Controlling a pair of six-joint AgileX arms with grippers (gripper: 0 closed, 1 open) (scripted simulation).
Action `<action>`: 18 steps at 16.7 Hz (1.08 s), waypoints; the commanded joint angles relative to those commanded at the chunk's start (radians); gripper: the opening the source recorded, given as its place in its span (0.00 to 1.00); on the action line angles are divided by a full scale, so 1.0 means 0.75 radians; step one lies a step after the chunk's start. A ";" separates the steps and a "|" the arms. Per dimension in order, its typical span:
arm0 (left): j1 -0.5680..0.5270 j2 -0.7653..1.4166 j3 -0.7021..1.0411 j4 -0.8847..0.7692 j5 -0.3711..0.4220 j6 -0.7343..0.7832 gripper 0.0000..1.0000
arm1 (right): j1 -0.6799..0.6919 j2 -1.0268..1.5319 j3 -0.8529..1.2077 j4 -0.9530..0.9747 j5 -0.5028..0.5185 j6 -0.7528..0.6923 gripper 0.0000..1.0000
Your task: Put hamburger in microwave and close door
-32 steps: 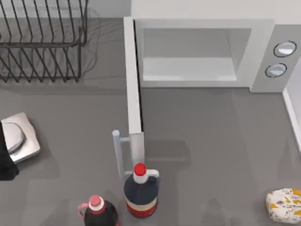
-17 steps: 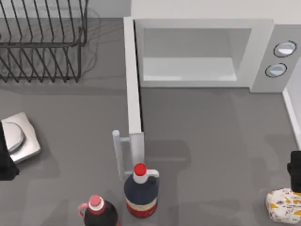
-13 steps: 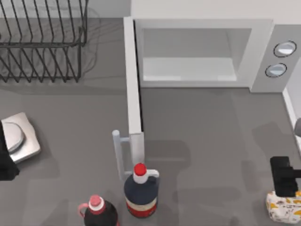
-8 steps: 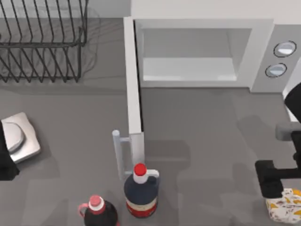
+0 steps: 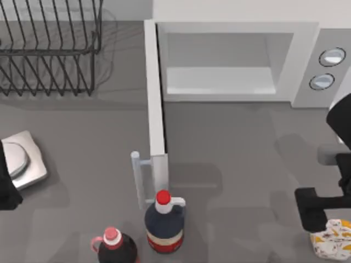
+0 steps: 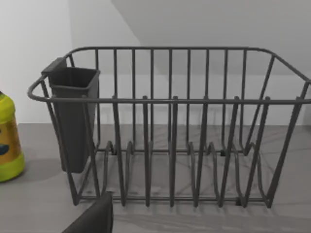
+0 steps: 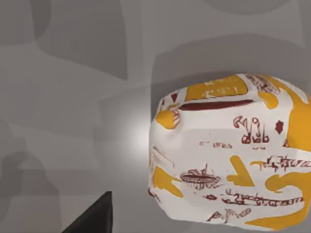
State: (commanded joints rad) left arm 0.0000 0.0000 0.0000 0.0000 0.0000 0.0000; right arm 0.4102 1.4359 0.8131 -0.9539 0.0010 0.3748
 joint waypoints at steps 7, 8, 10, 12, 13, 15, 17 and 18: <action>0.000 0.000 0.000 0.000 0.000 0.000 1.00 | 0.006 0.196 -0.188 0.401 0.000 0.007 1.00; 0.000 0.000 0.000 0.000 0.000 0.000 1.00 | 0.007 0.220 -0.212 0.444 0.000 0.008 1.00; 0.000 0.000 0.000 0.000 0.000 0.000 1.00 | 0.008 0.248 -0.237 0.488 0.000 0.010 1.00; 0.000 0.000 0.000 0.000 0.000 0.000 1.00 | 0.008 0.249 -0.238 0.490 0.000 0.010 1.00; 0.000 0.000 0.000 0.000 0.000 0.000 1.00 | 0.008 0.249 -0.238 0.490 0.000 0.010 1.00; 0.000 0.000 0.000 0.000 0.000 0.000 1.00 | 0.008 0.249 -0.238 0.490 0.000 0.010 0.92; 0.000 0.000 0.000 0.000 0.000 0.000 1.00 | 0.008 0.249 -0.238 0.490 0.000 0.010 0.77; 0.000 0.000 0.000 0.000 0.000 0.000 1.00 | 0.008 0.249 -0.238 0.490 0.000 0.010 0.70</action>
State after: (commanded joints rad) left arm 0.0000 0.0000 0.0000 0.0000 0.0000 0.0000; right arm 0.4162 1.6228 0.6343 -0.5867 0.0011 0.3821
